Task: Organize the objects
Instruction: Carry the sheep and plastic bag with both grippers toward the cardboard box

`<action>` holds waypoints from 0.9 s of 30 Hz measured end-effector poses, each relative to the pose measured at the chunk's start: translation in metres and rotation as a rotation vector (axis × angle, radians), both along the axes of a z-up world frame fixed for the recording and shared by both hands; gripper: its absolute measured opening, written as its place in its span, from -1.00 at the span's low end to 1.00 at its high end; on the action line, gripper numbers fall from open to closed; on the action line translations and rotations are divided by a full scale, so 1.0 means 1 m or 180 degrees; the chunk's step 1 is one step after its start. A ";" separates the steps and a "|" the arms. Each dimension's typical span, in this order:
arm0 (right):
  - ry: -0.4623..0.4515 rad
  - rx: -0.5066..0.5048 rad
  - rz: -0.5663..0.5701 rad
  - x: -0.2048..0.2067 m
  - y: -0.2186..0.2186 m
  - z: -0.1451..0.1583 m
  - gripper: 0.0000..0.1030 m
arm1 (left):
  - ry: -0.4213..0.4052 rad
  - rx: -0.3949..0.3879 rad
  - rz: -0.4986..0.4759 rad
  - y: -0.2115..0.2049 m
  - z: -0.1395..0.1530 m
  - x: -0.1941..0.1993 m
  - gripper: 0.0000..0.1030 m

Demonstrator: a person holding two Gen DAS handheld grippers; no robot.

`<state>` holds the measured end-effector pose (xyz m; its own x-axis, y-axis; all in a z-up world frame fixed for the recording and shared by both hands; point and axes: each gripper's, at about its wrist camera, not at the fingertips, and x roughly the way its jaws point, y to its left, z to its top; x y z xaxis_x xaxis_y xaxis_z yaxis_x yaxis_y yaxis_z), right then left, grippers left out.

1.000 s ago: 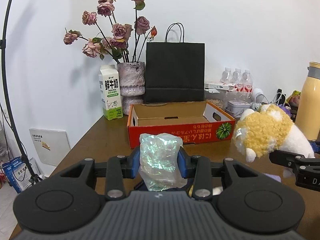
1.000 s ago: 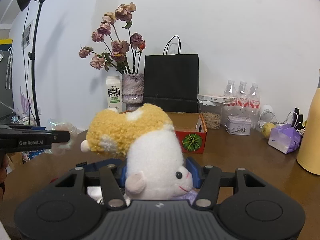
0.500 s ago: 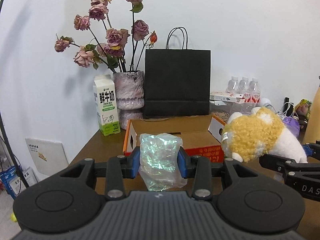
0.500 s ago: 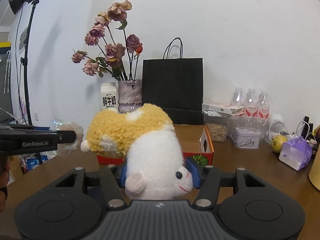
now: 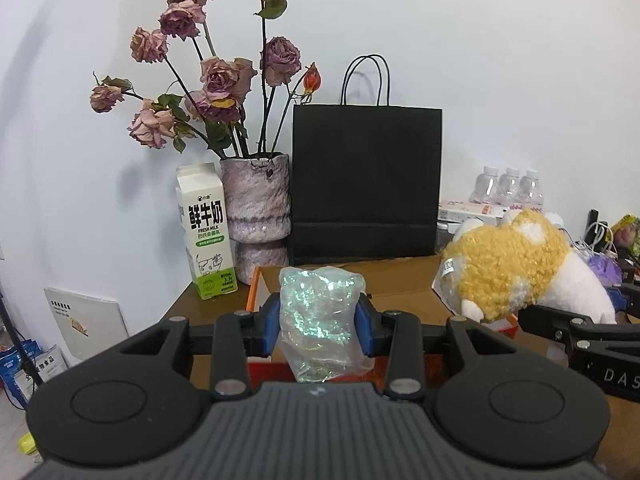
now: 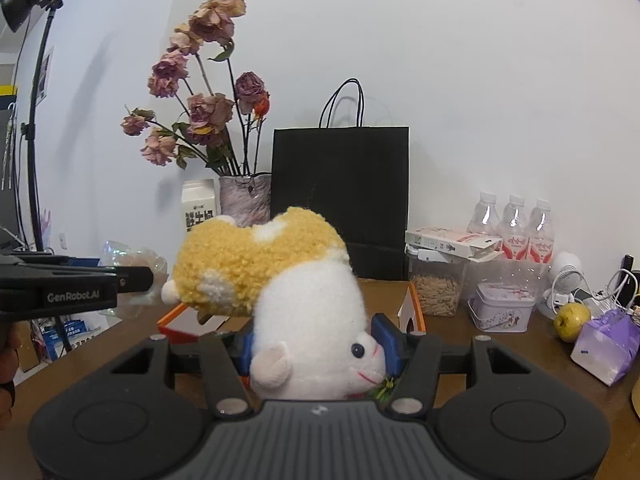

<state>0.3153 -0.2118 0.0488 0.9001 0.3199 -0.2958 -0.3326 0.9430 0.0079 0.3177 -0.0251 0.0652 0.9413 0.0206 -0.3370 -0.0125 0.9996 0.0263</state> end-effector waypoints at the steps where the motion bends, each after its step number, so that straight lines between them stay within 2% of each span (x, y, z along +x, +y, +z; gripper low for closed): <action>1: 0.0006 0.0004 0.0005 0.006 0.001 0.001 0.08 | 0.0014 -0.0013 0.0001 0.000 0.001 0.006 -0.25; 11: 0.0108 -0.0013 -0.0008 0.066 0.010 0.007 0.08 | 0.0141 -0.0100 -0.0007 -0.001 0.002 0.068 -0.25; 17: 0.0206 -0.0057 -0.0013 0.102 0.019 0.006 0.08 | 0.0158 -0.0049 0.0077 -0.003 -0.003 0.101 -0.25; 27: 0.0454 -0.0076 -0.0079 0.159 0.033 -0.007 0.08 | 0.0464 -0.0084 0.0245 0.004 -0.022 0.162 -0.25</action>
